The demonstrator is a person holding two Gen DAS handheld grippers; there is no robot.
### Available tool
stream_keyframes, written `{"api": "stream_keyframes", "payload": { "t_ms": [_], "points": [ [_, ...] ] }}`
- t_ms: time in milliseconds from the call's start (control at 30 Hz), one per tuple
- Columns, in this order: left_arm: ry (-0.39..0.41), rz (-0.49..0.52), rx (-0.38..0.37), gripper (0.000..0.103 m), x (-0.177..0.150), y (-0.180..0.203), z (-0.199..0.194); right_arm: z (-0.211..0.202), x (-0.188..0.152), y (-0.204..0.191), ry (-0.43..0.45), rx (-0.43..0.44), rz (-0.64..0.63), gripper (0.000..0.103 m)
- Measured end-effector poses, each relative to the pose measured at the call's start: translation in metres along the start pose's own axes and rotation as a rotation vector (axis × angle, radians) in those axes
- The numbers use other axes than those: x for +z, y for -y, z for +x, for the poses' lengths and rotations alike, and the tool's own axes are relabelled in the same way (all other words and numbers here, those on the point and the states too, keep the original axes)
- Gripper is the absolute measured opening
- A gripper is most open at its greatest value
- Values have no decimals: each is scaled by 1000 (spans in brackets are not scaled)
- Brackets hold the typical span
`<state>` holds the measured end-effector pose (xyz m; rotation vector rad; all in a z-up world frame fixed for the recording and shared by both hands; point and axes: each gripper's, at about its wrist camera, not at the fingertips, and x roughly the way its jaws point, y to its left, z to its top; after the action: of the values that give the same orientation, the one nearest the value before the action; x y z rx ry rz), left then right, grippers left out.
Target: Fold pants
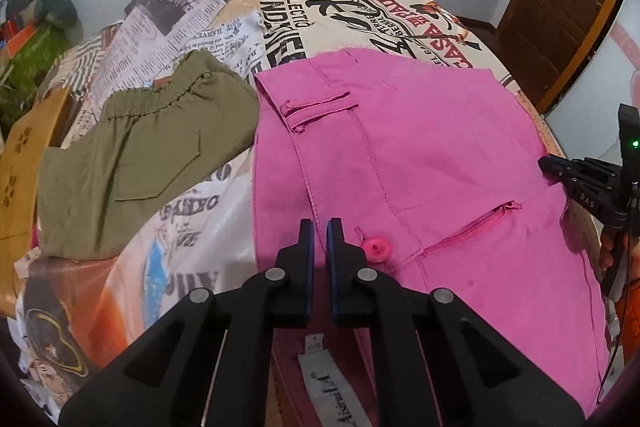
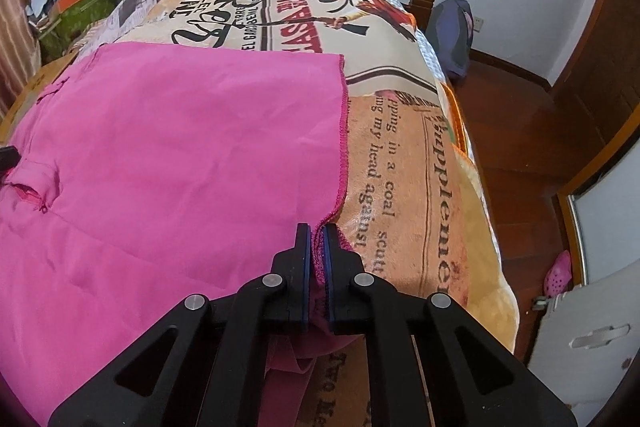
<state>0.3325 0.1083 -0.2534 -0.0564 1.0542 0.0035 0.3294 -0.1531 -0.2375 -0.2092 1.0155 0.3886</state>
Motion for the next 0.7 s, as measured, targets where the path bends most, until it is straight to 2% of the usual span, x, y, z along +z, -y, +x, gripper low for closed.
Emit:
{"api": "stream_keyframes", "payload": {
  "t_ms": [200, 367, 433, 500, 533, 567, 633, 700],
  "points": [
    [44, 27, 28, 7, 7, -1, -24, -27, -1, 9, 25, 38, 38, 24],
    [67, 5, 46, 16, 25, -14, -36, -56, 8, 13, 104, 18, 39, 41],
    [76, -11, 40, 17, 31, -18, -40, -68, 12, 15, 142, 20, 45, 43],
    [86, -19, 32, 24, 34, -21, -43, -74, 15, 14, 163, 25, 44, 43],
    [93, -22, 35, 33, 36, -22, -44, -76, 17, 12, 172, 24, 40, 45],
    [101, -23, 42, 42, 38, -23, -45, -76, 18, 10, 178, 22, 35, 51],
    [112, -19, 48, 52, 43, -23, -44, -75, 23, 7, 200, 11, 18, 63],
    [112, -10, 41, 56, 51, -23, -38, -71, 28, 4, 213, -1, -7, 66]
  ]
}}
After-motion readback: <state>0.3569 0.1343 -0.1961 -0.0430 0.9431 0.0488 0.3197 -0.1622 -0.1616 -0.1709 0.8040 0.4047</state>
